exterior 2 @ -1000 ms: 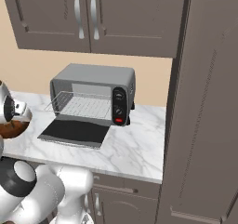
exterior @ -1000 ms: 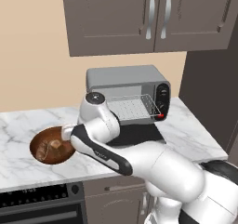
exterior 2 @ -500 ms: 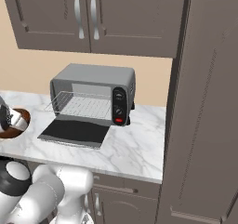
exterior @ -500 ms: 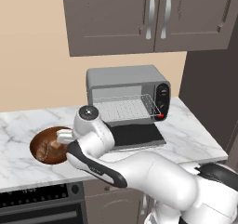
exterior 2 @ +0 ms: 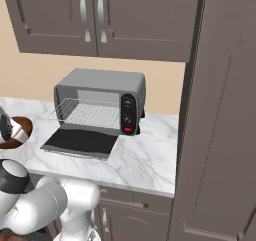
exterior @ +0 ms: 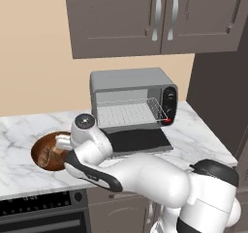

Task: Pick up the heated bread from the toaster oven and place it in the bowl. Then move the bread bowl to the dining counter.

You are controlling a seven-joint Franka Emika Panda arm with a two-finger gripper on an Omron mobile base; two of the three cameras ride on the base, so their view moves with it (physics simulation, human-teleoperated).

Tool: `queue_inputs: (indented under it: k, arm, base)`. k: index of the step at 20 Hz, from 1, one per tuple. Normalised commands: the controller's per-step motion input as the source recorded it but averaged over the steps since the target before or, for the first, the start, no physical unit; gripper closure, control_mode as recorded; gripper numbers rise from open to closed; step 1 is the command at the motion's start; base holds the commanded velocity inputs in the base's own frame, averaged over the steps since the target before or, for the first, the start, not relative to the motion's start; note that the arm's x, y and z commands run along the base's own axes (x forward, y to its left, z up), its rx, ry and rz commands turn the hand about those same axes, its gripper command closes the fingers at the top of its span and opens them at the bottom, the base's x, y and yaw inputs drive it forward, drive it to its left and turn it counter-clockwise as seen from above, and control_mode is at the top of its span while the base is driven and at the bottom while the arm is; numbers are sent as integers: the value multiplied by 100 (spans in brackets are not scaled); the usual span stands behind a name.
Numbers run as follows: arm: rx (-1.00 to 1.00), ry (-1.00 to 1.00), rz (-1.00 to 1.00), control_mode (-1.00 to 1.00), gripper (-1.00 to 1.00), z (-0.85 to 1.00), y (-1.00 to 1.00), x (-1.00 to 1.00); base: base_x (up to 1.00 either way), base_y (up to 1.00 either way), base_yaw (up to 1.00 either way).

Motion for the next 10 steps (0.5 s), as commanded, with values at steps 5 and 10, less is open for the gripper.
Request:
queue_inputs:
  k: [5,10]
  arm:
    - [10,7,-1,-100,-100,-8,0,5]
    - [4,9,0,-100,-100,-40,-9,2]
  base:
    - [0,0,0]
    - [0,0,0]
